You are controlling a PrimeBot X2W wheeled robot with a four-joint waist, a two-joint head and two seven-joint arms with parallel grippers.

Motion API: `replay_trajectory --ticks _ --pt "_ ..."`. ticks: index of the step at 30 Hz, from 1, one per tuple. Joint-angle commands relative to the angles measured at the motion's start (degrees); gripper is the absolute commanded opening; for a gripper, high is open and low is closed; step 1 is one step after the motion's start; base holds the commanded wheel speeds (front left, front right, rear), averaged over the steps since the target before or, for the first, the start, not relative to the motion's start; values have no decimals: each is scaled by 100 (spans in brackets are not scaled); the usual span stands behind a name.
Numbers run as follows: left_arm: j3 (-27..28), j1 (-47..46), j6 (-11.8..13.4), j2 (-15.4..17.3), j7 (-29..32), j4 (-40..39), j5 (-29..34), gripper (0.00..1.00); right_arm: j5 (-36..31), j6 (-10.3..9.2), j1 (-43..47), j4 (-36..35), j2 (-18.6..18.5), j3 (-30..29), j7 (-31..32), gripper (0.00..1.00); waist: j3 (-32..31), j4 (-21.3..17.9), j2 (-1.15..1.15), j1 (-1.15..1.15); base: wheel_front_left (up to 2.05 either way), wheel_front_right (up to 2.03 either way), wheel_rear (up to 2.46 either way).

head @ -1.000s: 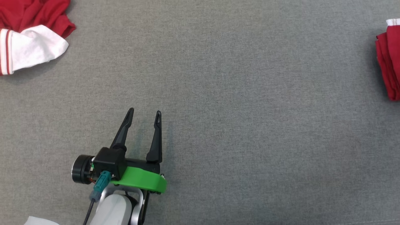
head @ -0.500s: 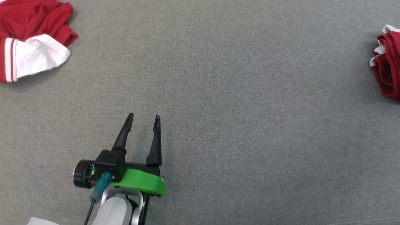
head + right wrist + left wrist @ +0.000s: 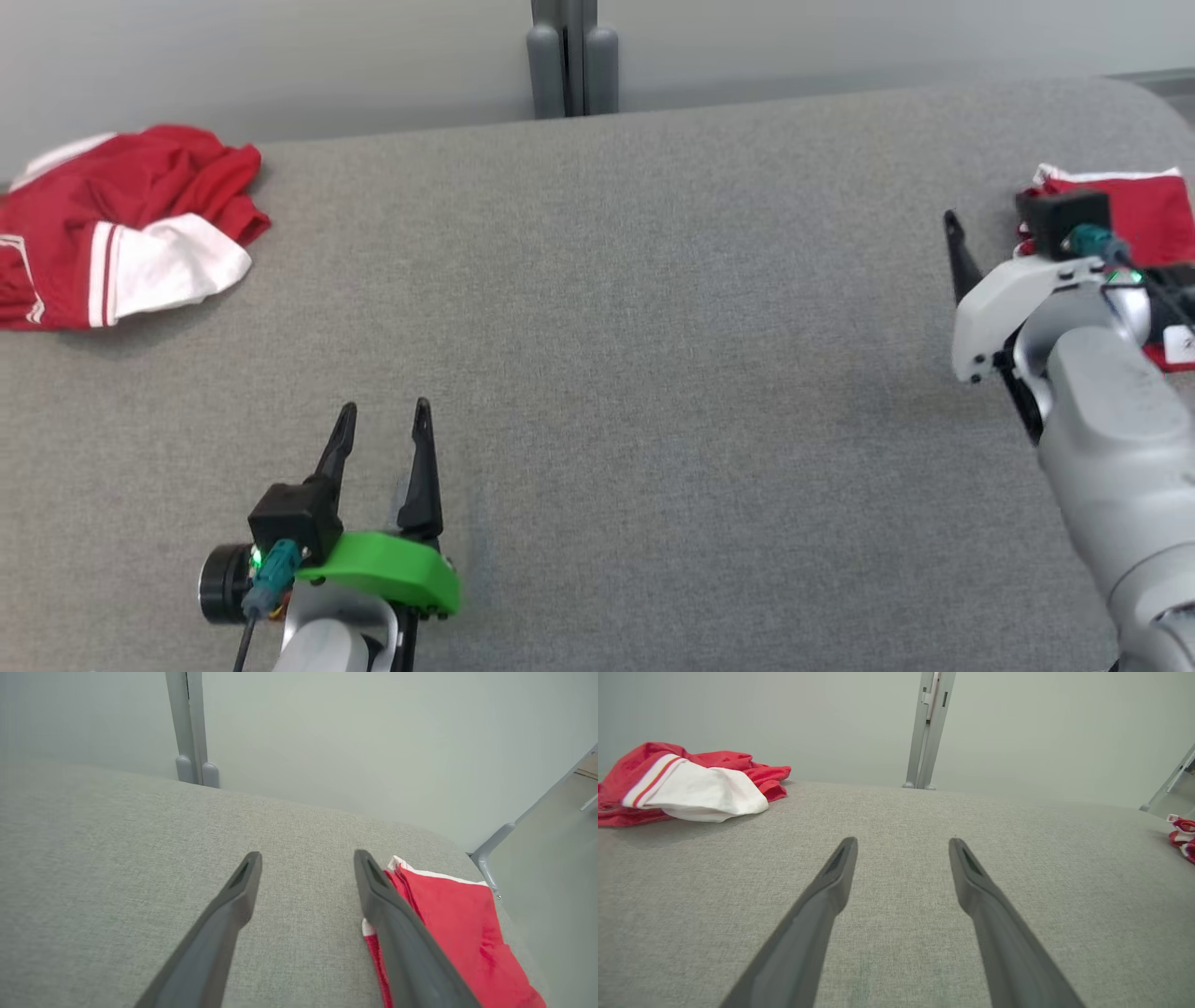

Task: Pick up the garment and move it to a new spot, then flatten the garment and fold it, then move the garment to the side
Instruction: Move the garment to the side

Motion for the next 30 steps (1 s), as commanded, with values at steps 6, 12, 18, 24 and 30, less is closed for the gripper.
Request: replay_trajectory --ticks 6,12,18,24,30 --pt "290 463 31 -36 -44 170 -100 100 593 -11 1229 -1196 334 335 -44 100 -974 49 0 0 0 0 0" --pt "494 831 -27 -77 -42 188 -72 100 888 -11 2548 -2766 564 244 -42 100 -1159 160 0 0 0 0 0" --pt "612 1098 -71 -128 -42 169 -38 100 775 -11 3681 -4000 856 -242 -43 100 -1250 273 0 0 0 0 0" --pt "679 1283 -89 -178 -43 120 -17 100 573 -11 4538 -4752 1062 -560 -44 100 -1294 328 0 0 0 0 0" --pt "639 1299 -124 -197 -43 166 80 100 957 -10 4891 -4877 1076 -421 19 100 -1307 367 0 0 0 0 0"
